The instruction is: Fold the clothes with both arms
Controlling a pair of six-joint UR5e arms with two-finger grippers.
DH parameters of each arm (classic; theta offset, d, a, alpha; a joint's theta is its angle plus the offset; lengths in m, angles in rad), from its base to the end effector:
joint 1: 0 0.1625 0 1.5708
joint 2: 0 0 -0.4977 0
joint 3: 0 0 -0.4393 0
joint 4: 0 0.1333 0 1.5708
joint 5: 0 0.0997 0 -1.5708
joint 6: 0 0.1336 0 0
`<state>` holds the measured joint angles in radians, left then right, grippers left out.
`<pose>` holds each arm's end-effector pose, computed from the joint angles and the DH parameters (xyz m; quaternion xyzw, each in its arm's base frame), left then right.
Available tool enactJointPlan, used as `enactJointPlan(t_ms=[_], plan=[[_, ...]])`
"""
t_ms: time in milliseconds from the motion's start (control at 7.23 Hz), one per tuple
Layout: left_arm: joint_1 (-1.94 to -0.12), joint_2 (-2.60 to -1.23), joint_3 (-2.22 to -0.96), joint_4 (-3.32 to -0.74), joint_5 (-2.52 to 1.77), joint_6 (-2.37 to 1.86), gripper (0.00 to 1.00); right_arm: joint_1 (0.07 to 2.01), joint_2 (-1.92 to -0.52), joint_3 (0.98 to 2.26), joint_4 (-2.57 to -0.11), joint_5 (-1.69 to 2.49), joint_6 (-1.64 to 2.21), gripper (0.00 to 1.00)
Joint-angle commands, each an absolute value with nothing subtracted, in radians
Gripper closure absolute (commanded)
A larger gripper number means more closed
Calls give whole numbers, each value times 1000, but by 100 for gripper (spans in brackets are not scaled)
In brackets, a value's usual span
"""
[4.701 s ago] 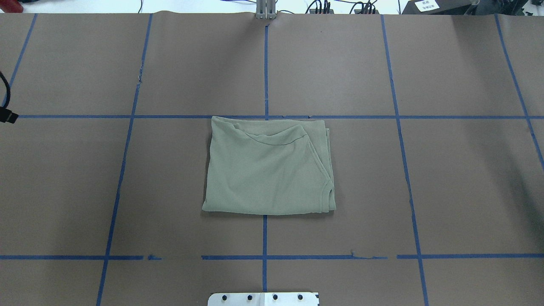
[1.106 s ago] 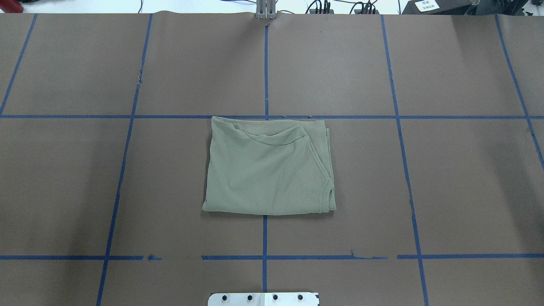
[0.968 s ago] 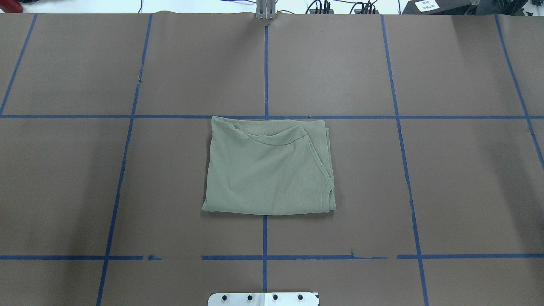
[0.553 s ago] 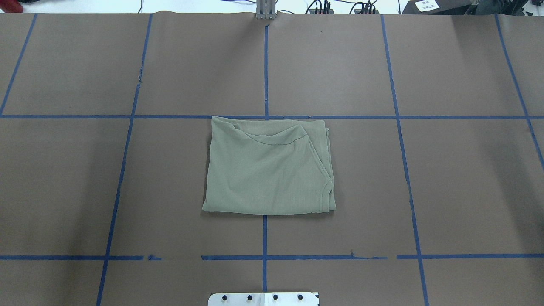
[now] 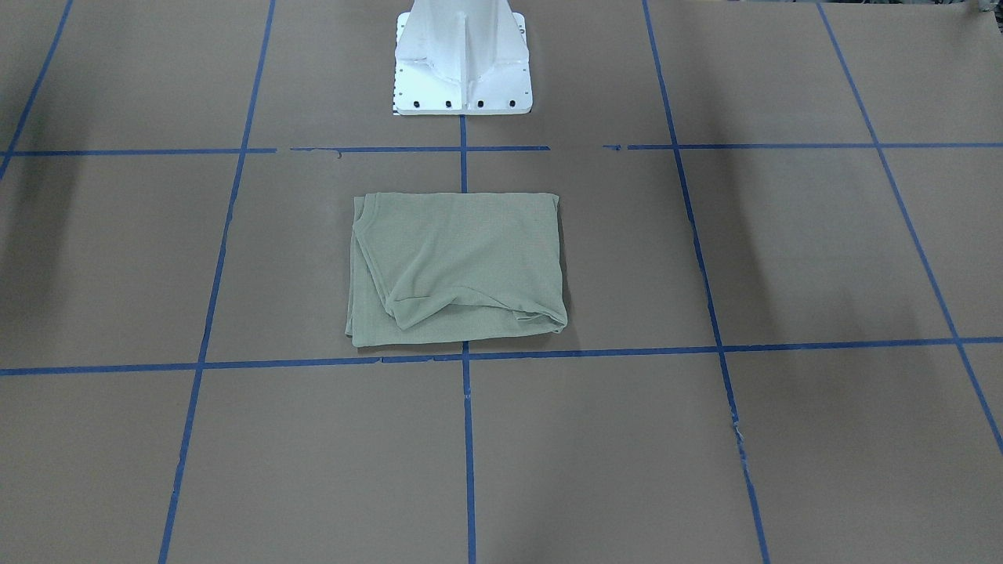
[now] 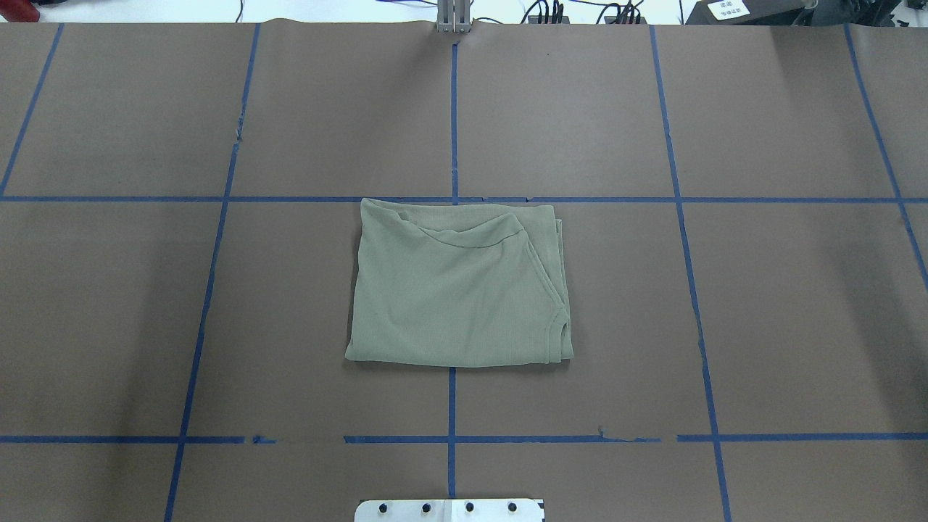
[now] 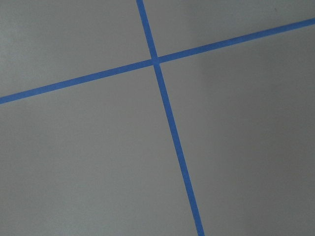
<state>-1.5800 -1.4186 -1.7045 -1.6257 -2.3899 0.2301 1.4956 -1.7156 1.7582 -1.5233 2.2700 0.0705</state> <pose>-0.0400 -0.4664 0.7501 0.0641 0.3933 0.1083 0.9108 0.0115 -0.4778 0.7291 0.0173 -0.3443 -0.0176 0.9385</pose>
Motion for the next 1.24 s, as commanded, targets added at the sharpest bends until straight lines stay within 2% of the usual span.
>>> enactJointPlan(t_ms=[0, 1106], plan=[[-1578, -1419, -1688, -1626, -2378, 230, 0, 1494, -1717, 1755, -1523, 2269, 69, 0], [-1580, -1419, -1690, -1626, -2356, 230, 0, 1496, -1717, 1753, -1523, 2269, 69, 0]])
